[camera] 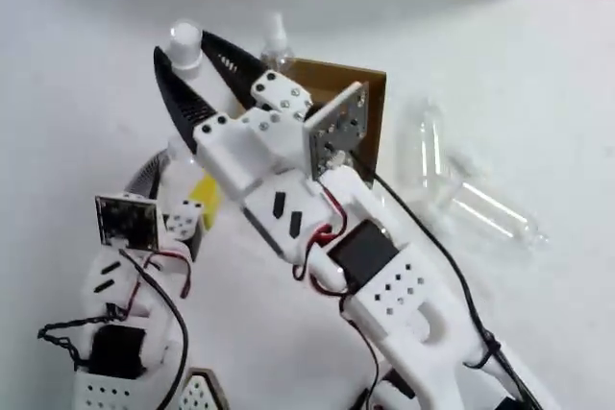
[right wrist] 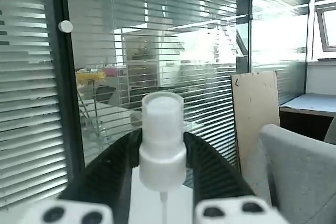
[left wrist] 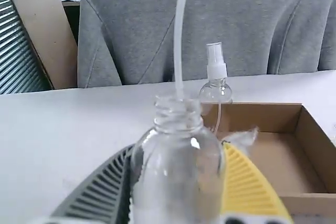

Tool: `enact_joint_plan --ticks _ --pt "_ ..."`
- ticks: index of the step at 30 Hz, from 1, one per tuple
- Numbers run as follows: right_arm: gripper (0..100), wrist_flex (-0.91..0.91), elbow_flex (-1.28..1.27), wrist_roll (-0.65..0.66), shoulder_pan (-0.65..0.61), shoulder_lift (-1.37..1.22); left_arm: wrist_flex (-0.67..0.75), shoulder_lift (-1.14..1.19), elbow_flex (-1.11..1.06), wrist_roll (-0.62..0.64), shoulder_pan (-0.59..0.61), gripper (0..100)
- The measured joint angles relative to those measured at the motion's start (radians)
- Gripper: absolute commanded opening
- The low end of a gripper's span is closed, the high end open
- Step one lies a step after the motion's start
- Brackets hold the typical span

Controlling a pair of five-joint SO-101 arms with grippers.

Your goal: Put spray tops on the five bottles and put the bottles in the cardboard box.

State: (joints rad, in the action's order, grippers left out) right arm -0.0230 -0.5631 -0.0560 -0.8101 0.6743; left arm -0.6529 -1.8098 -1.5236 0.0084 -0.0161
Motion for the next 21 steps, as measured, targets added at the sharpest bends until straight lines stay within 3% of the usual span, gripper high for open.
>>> enact_joint_plan --ticks 21 --pt "1.5 0.046 0.000 0.000 -0.038 0.077 0.002 -0.002 -0.044 0.000 -0.006 2"
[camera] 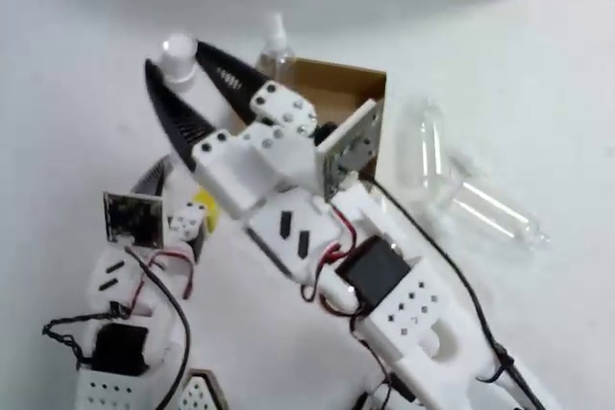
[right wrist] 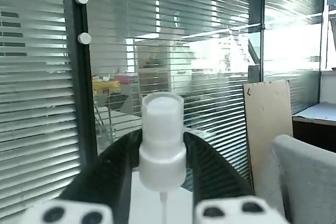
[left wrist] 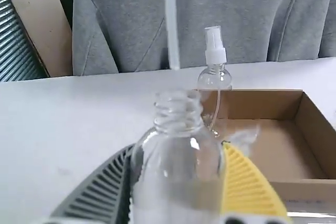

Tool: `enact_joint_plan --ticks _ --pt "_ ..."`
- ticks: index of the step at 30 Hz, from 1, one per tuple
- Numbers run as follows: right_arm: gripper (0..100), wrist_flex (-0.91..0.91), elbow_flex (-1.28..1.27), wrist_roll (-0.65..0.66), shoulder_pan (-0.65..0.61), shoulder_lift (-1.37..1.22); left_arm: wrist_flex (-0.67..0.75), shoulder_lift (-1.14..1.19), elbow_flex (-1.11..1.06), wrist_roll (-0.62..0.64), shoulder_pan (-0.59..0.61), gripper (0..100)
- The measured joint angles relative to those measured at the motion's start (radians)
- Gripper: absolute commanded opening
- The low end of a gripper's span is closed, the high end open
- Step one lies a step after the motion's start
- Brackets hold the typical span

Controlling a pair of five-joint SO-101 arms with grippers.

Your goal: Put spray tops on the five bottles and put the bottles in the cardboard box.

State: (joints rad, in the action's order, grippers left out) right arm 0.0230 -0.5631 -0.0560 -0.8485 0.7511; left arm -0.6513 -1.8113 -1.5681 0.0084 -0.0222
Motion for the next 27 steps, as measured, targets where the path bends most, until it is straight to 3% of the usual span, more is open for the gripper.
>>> enact_joint_plan --ticks 27 --pt "1.5 0.051 0.026 0.018 -0.003 -0.083 0.000 0.000 -0.002 0.000 0.002 2"
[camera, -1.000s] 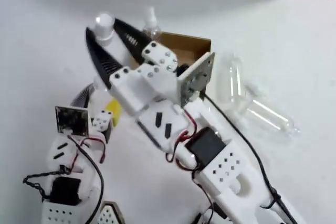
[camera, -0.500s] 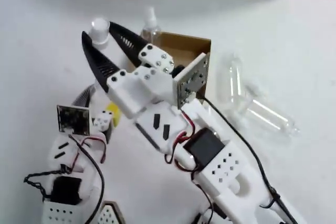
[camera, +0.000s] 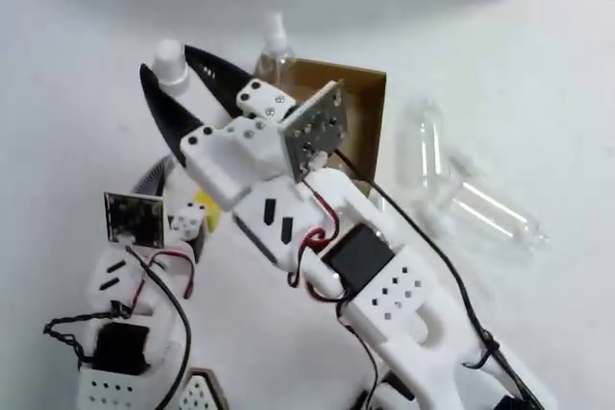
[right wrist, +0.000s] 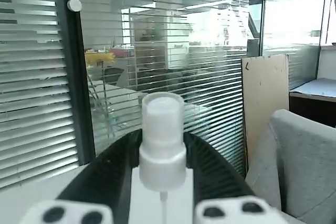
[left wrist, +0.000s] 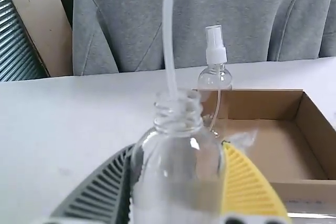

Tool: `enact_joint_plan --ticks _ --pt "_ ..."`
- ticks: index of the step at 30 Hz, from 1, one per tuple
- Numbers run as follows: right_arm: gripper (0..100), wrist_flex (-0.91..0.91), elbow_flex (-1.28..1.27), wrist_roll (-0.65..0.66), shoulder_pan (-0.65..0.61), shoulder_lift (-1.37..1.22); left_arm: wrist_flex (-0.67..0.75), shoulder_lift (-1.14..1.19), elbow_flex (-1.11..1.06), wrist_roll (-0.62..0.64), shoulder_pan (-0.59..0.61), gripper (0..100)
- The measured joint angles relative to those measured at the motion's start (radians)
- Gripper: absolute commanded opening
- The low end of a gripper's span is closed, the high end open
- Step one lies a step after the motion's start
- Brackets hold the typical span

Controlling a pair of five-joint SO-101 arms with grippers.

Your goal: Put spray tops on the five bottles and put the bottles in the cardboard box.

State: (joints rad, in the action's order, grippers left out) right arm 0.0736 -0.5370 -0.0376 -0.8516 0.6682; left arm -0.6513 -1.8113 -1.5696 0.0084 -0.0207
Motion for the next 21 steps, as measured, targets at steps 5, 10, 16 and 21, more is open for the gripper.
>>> enact_joint_plan --ticks 5,10,16,21 --pt "1.5 0.006 0.000 0.002 0.002 -0.005 0.000 0.000 0.000 0.000 0.000 2" --pt "1.5 0.086 0.018 0.003 0.000 -0.009 0.000 0.000 0.000 0.000 0.000 2" --pt "1.5 0.222 0.091 0.003 0.002 -0.023 0.000 0.000 0.000 0.000 0.000 2" --pt "1.5 0.250 0.129 0.003 0.000 -0.106 0.000 0.000 0.000 0.000 0.000 2"
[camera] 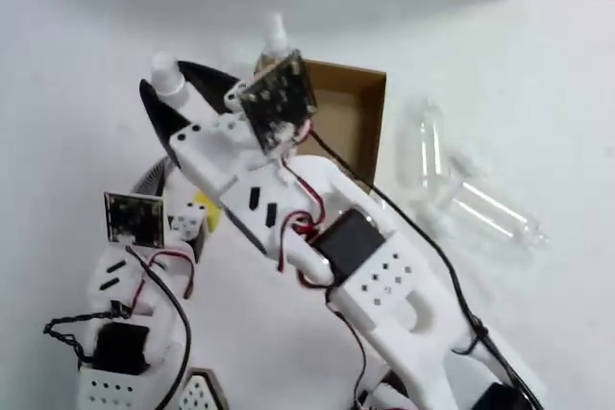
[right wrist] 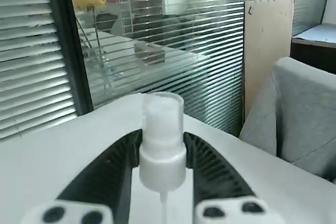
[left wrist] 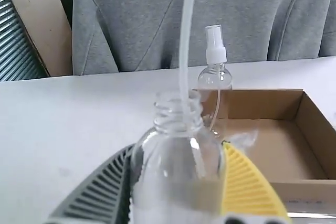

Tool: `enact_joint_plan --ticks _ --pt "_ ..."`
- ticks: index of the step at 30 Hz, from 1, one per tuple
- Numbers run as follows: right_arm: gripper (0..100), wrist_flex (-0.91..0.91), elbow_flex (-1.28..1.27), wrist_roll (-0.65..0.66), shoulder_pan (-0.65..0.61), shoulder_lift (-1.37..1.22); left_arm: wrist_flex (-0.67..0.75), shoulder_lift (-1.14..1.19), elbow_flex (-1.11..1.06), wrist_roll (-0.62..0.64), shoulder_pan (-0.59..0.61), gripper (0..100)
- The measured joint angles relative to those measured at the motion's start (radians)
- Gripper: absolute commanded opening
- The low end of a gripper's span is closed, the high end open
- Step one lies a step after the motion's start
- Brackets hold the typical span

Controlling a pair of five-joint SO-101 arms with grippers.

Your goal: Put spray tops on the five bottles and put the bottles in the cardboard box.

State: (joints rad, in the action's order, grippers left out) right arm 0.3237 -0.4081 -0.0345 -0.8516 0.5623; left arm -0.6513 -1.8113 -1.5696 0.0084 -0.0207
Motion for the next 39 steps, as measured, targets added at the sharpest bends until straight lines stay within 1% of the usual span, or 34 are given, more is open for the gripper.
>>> enact_joint_plan --ticks 7,9,13,17,24,30,39 --pt "1.5 0.000 0.005 0.000 0.002 -0.031 0.003 0.000 0.000 0.000 0.000 2" --pt "1.5 0.000 0.005 0.000 0.000 -0.038 0.028 0.000 0.000 0.000 0.000 2" --pt "1.5 0.000 0.005 0.000 0.000 -0.040 0.064 0.000 0.000 0.000 0.044 2" --pt "1.5 0.000 0.005 0.000 -0.003 -0.040 0.078 0.000 0.000 0.000 0.046 2" --pt "1.5 0.003 0.005 0.000 -0.020 -0.040 0.097 0.000 0.000 0.109 0.051 2" --pt "1.5 0.003 0.005 0.000 -0.020 -0.043 0.097 0.000 0.000 0.123 0.051 2" --pt "1.5 -0.012 0.008 0.000 -0.017 -0.129 0.097 0.000 0.000 0.124 0.029 2"
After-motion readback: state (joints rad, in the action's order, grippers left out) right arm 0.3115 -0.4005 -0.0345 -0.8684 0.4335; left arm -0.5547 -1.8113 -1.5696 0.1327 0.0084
